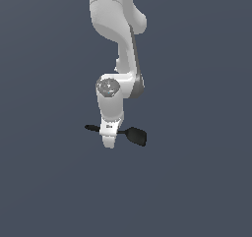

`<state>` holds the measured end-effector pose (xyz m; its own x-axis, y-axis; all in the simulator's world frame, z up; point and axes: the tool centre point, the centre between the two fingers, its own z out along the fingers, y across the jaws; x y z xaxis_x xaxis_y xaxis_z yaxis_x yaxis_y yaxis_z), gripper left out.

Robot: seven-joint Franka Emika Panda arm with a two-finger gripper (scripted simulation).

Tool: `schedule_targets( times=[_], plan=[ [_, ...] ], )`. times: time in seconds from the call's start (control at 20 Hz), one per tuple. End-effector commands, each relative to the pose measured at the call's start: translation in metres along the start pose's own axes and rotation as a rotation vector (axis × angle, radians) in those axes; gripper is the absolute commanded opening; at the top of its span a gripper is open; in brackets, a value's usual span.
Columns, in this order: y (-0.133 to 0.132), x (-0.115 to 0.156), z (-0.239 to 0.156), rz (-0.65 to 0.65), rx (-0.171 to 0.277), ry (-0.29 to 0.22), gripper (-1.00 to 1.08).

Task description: Pick up the object and move it to a goal position.

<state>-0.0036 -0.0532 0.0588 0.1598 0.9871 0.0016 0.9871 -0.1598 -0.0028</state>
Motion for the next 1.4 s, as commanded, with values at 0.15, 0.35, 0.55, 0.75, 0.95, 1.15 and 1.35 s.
schedule_targets(
  times=[0.15,0.35,0.55,0.75,0.95,1.15,1.35],
  plan=[
    [0.033,0.006,-0.028,0.0,-0.002,0.001,-1.0],
    [0.056,0.011,-0.047,0.0,-0.002,0.001,-1.0],
    [0.077,0.014,-0.063,0.001,-0.002,0.0,-1.0],
    [0.095,0.017,-0.077,0.001,-0.002,0.0,-1.0],
    [0.108,0.02,-0.087,0.001,-0.002,0.0,-1.0],
    [0.117,0.021,-0.094,0.001,-0.003,-0.001,-1.0],
    [0.123,0.022,-0.098,0.001,-0.003,-0.001,-1.0]
  ],
)
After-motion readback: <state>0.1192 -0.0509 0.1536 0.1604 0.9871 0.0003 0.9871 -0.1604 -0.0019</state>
